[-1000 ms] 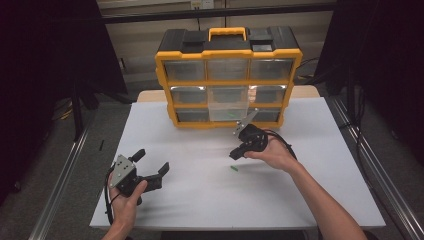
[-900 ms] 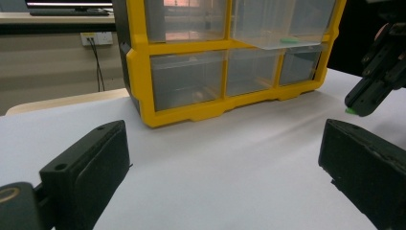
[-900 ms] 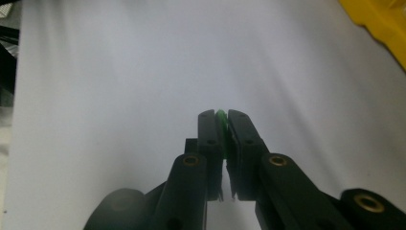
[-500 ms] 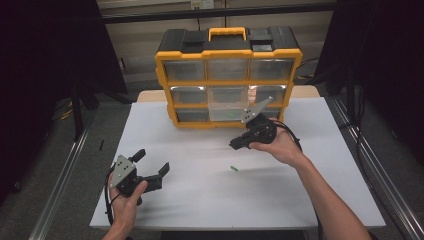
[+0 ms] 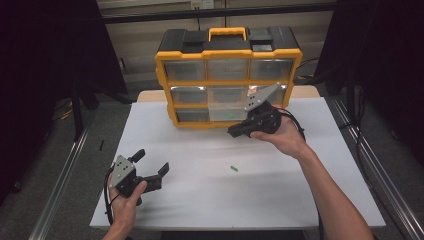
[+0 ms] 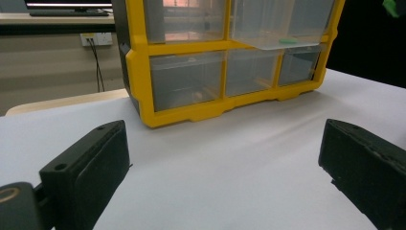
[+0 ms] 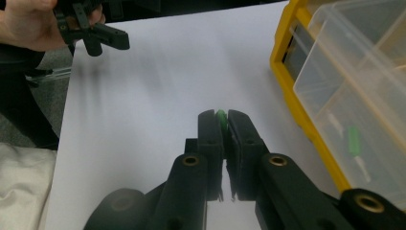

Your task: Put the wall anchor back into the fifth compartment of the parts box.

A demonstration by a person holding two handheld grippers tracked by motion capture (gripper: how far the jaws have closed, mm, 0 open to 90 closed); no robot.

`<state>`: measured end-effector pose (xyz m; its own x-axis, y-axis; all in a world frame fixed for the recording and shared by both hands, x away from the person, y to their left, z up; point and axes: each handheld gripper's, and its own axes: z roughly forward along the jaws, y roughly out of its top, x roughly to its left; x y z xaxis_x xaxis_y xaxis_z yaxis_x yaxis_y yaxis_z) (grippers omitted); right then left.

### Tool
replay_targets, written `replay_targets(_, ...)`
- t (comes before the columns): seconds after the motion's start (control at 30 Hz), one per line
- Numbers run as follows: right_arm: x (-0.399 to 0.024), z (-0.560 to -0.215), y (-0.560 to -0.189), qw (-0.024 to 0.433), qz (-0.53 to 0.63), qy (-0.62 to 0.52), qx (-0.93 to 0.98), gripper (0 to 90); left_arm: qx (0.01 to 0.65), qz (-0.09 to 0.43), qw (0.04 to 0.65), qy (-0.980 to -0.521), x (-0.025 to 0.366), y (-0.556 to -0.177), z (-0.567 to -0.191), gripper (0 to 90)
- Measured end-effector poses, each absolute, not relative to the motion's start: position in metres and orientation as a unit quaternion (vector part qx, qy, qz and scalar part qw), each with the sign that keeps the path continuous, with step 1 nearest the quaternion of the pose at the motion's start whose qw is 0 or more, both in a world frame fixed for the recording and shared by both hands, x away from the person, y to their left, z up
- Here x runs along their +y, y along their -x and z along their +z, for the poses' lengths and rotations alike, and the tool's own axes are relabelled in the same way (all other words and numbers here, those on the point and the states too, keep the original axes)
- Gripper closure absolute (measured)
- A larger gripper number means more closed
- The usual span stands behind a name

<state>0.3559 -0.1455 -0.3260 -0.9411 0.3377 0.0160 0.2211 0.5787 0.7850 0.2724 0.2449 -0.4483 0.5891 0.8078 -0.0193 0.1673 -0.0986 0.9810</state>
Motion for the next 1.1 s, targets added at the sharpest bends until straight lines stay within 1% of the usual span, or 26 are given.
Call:
replay_targets(0.73, -0.143, -0.273, -0.366, 0.108, 0.446, -0.147, 0.876, 84.6, 0.359, 0.279, 0.573, -0.682, 0.245, -0.272, -0.448, 3.4)
replay_targets(1.1, -0.145, -0.258, -0.375, 0.123, 0.439, -0.16, 0.876, 84.6, 0.358, 0.279, 0.573, -0.683, 0.245, -0.272, -0.448, 3.4)
